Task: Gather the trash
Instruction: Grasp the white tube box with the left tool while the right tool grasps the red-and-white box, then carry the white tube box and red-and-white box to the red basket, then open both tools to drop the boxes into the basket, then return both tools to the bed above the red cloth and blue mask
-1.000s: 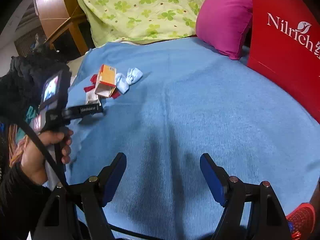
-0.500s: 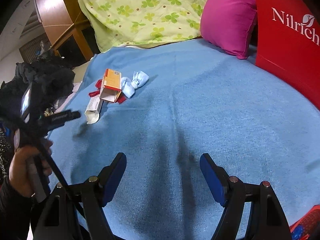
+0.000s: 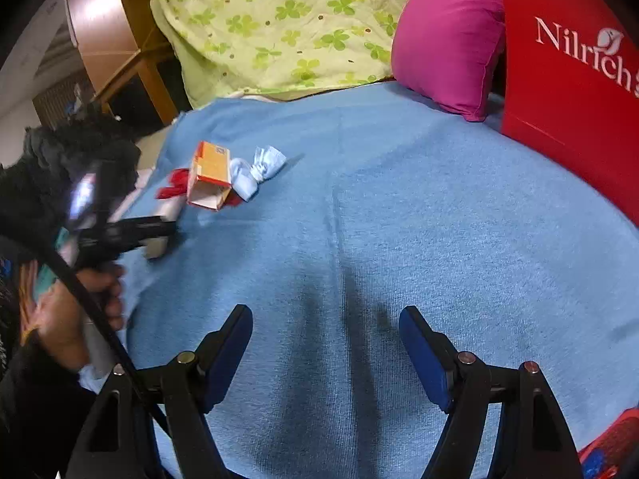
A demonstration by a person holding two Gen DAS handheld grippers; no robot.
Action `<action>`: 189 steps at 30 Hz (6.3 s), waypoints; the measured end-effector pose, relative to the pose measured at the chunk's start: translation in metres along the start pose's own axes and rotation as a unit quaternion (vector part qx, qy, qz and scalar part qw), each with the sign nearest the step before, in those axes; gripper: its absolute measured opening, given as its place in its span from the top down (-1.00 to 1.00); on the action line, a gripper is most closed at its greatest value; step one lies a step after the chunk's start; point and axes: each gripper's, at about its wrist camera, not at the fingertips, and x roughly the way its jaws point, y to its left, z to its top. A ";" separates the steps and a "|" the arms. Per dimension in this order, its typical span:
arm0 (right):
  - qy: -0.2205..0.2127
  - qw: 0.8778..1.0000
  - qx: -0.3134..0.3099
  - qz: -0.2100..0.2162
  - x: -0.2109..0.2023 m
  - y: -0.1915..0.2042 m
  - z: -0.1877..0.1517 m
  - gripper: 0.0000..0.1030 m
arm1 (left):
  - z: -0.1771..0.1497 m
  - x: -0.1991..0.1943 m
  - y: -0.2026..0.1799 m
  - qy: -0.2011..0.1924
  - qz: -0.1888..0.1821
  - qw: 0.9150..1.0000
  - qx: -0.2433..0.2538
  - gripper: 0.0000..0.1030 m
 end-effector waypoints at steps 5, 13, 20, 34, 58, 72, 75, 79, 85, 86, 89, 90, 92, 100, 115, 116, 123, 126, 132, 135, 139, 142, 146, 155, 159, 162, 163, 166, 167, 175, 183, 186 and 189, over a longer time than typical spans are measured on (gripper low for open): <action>0.019 1.000 -0.021 -0.009 0.013 0.019 0.014 -0.53 | -0.013 -0.019 0.024 0.002 -0.007 1.000 -0.027 0.27; 0.005 0.997 -0.062 0.036 0.041 0.087 0.077 -0.53 | -0.017 -0.008 0.035 0.026 -0.004 0.999 -0.029 0.11; 0.014 0.996 -0.063 0.065 0.096 0.135 0.130 -0.53 | -0.009 -0.003 0.037 0.023 -0.012 0.999 -0.042 -0.36; 0.102 0.989 -0.049 0.094 0.188 0.155 0.139 -0.41 | -0.005 -0.001 0.049 0.020 -0.023 0.997 -0.073 0.15; 0.017 0.996 -0.034 0.085 0.044 0.084 0.112 0.08 | -0.004 -0.032 0.078 -0.068 -0.004 0.989 -0.130 0.22; 0.086 0.995 0.041 0.025 0.031 -0.028 0.053 -0.36 | -0.039 -0.042 0.035 -0.048 0.003 0.999 -0.025 0.21; 0.097 0.994 0.042 0.012 0.031 -0.037 0.049 -0.48 | -0.042 -0.038 0.034 -0.038 0.005 0.999 -0.027 0.20; 0.084 0.995 0.050 -0.011 0.020 -0.049 0.051 -0.60 | -0.042 -0.034 0.037 -0.031 0.001 0.999 -0.040 0.20; 0.075 0.996 0.047 -0.004 0.031 -0.042 0.066 -0.61 | -0.041 -0.030 0.033 -0.025 -0.014 0.999 -0.045 0.19; 0.082 0.995 0.054 0.007 0.038 -0.041 0.066 -0.61 | -0.041 -0.030 0.033 -0.025 -0.015 0.999 -0.044 0.19; 0.092 0.994 0.059 0.009 0.052 -0.040 0.064 -0.46 | -0.041 -0.031 0.035 -0.024 -0.016 0.998 -0.048 0.19; 0.084 0.994 0.070 0.016 0.048 -0.042 0.063 -0.03 | -0.041 -0.031 0.036 -0.025 -0.015 0.998 -0.048 0.19; 0.055 0.994 0.095 0.010 0.028 -0.055 0.063 -0.03 | -0.041 -0.032 0.036 -0.027 -0.013 0.998 -0.048 0.19; -0.015 0.990 0.140 -0.033 -0.050 -0.110 0.053 0.03 | -0.046 -0.043 0.021 -0.043 -0.017 0.999 -0.011 0.20; -0.050 0.976 0.209 -0.027 -0.101 -0.165 0.007 0.05 | -0.079 -0.104 -0.023 -0.068 -0.050 0.994 0.069 0.20; -0.056 0.976 0.209 -0.031 -0.108 -0.167 0.004 0.05 | -0.079 -0.110 -0.029 -0.070 -0.058 0.993 0.074 0.20; -0.088 0.964 0.245 -0.051 -0.161 -0.198 -0.033 0.05 | -0.092 -0.148 -0.087 -0.078 -0.126 0.981 0.125 0.20; -0.100 0.955 0.269 -0.072 -0.190 -0.216 -0.060 0.05 | -0.101 -0.165 -0.118 -0.077 -0.158 0.972 0.154 0.20; -0.104 0.934 0.321 -0.114 -0.239 -0.254 -0.127 0.05 | -0.122 -0.201 -0.179 -0.075 -0.222 0.950 0.208 0.20; -0.098 0.923 0.348 -0.134 -0.253 -0.272 -0.159 0.05 | -0.135 -0.218 -0.207 -0.072 -0.249 0.937 0.234 0.20; -0.076 0.908 0.379 -0.159 -0.259 -0.296 -0.195 0.05 | -0.156 -0.238 -0.246 -0.056 -0.289 0.918 0.267 0.20; -0.053 0.904 0.386 -0.174 -0.254 -0.306 -0.212 0.05 | -0.174 -0.249 -0.273 -0.041 -0.314 0.901 0.297 0.20; -0.021 0.899 0.401 -0.175 -0.241 -0.320 -0.232 0.05 | -0.203 -0.264 -0.305 -0.020 -0.344 0.877 0.335 0.20; -0.008 0.900 0.404 -0.165 -0.238 -0.324 -0.248 -0.51 | -0.253 -0.266 -0.357 0.022 -0.370 0.839 0.398 0.20; -0.039 0.899 0.399 -0.176 -0.260 -0.322 -0.245 -0.51 | -0.275 -0.257 -0.379 0.052 -0.372 0.826 0.421 0.20; -0.064 0.897 0.399 -0.176 -0.275 -0.318 -0.243 -0.51 | -0.293 -0.251 -0.395 0.074 -0.374 0.812 0.442 0.20; -0.070 0.897 0.397 -0.179 -0.279 -0.316 -0.242 -0.51 | -0.301 -0.248 -0.401 0.081 -0.372 0.807 0.451 0.20; -0.083 0.895 0.399 -0.180 -0.288 -0.316 -0.244 -0.51 | -0.319 -0.242 -0.416 0.102 -0.367 0.795 0.472 0.20; -0.086 0.894 0.401 -0.180 -0.290 -0.317 -0.245 -0.51 | -0.325 -0.240 -0.421 0.107 -0.364 0.790 0.482 0.20; -0.093 0.888 0.413 -0.181 -0.298 -0.321 -0.252 -0.51 | -0.330 -0.223 -0.438 0.141 -0.326 0.800 0.483 -0.32; -0.108 0.888 0.408 -0.182 -0.300 -0.302 -0.241 -0.51 | -0.272 -0.227 -0.395 0.093 -0.338 0.828 0.437 -0.32; -0.109 0.893 0.399 -0.176 -0.299 -0.291 -0.233 -0.51 | -0.237 -0.223 -0.363 0.073 -0.333 0.849 0.404 -0.33; -0.109 0.901 0.381 -0.178 -0.299 -0.277 -0.220 -0.51 | -0.206 -0.218 -0.330 0.056 -0.327 0.869 0.366 -0.34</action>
